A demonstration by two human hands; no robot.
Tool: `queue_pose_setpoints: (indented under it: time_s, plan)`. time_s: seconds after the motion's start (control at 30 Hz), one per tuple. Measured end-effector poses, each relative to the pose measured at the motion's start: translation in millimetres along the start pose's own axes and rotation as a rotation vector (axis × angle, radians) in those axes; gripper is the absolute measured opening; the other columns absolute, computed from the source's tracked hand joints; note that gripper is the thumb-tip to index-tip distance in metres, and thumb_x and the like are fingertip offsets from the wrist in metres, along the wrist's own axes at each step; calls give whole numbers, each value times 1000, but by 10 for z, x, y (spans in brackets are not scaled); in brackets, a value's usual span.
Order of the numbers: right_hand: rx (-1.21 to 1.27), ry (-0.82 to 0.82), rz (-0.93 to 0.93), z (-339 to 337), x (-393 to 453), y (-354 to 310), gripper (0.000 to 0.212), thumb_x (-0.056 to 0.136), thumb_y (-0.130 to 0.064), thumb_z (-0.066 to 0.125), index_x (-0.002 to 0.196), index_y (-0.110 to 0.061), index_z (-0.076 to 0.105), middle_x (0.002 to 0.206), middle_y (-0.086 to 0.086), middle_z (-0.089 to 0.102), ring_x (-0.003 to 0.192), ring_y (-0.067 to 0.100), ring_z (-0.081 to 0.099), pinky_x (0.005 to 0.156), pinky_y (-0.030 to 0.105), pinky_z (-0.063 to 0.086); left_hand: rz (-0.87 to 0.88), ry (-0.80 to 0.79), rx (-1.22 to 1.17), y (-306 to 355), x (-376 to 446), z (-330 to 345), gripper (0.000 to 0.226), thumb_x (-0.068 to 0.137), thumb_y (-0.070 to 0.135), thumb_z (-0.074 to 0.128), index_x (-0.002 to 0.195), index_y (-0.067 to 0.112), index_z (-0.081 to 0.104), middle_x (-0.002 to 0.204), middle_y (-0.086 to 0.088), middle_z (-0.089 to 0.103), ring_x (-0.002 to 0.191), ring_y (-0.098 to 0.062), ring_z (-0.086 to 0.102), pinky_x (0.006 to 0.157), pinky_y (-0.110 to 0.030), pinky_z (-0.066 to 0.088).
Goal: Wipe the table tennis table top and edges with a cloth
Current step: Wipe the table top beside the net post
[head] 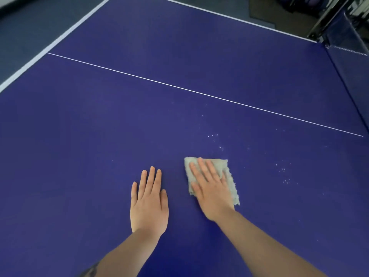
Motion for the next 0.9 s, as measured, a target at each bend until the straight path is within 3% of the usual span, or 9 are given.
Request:
queue_pose_setpoints:
  time_s: [0.13, 0.23, 0.3, 0.43, 0.53, 0.6, 0.77, 0.83, 0.9]
  plan:
    - [137, 10, 420, -49, -208, 400, 52, 103, -46, 3, 148, -43, -22, 163, -13, -20, 149, 8, -22, 124, 46, 1, 63, -1, -29, -271, 34, -123, 67, 88, 46, -6, 151, 27, -5, 158, 13, -9, 146, -6, -15, 119, -26, -11]
    - [31, 81, 204, 153, -458, -157, 58, 103, -43, 10, 159, -31, 7, 166, -4, 8, 152, 18, 9, 119, 50, 24, -51, 81, 39, -730, 37, -250, 61, 97, 45, 7, 154, 23, 11, 161, 8, 9, 149, -11, 2, 119, -31, -2]
    - [6, 78, -52, 220, -467, -685, 56, 102, -42, 24, 156, -28, 26, 164, -2, 23, 149, 21, 23, 114, 49, 24, -149, 93, 42, -942, 19, -301, 56, 101, 39, 10, 154, 21, 13, 161, 6, 11, 149, -13, 5, 120, -34, 2]
    - [-82, -16, -422, 239, 33, -1438, 51, 106, -43, 15, 155, -33, 26, 164, -5, 22, 151, 18, 18, 120, 48, 22, -365, 155, -34, -1230, 11, -453, 62, 96, 39, 3, 155, 21, 5, 162, 7, 3, 150, -13, -3, 122, -39, 1]
    - [-82, -65, -534, 157, 552, -1757, 55, 103, -44, 9, 157, -37, 9, 166, -8, 3, 153, 14, -3, 119, 44, -1, -400, 166, -14, -1283, 28, -494, 61, 94, 40, -1, 152, 24, -5, 162, 9, -3, 150, -13, -9, 122, -39, -3]
    - [-78, -59, -438, 82, 837, -1751, 57, 101, -45, 4, 157, -38, -2, 165, -10, -11, 151, 12, -15, 122, 45, -7, -403, 179, -28, -1272, 36, -483, 60, 93, 39, -4, 151, 25, -7, 162, 9, -5, 149, -13, -11, 122, -39, -4]
    - [42, -12, 90, -37, 933, -1146, 56, 103, -45, 3, 155, -35, -15, 164, -9, -21, 149, 13, -23, 123, 47, -7, -407, 174, 16, -1316, 22, -437, 60, 96, 40, -3, 153, 23, -1, 162, 6, 1, 150, -16, -5, 122, -43, 1]
    - [74, 31, 138, 42, 652, -1095, 56, 101, -47, -5, 154, -35, -17, 164, -8, -19, 149, 13, -22, 124, 48, -3, -385, 147, 31, -1301, 35, -399, 61, 96, 43, -2, 154, 23, 0, 163, 6, 0, 150, -15, -6, 122, -44, 2]
    - [55, 61, 35, 138, 354, -1276, 58, 102, -47, -4, 158, -32, -3, 167, -5, -5, 153, 17, -8, 122, 51, 11, -351, 132, 59, -1278, 43, -385, 61, 98, 43, 1, 155, 22, 5, 163, 5, 5, 150, -16, -3, 122, -46, 4]
Point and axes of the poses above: each hand's wrist, its own x-axis towards the middle knuckle, its own z-axis out of the palm, y = z × x, the point moved 5 cm from there along x, towards the middle knuckle
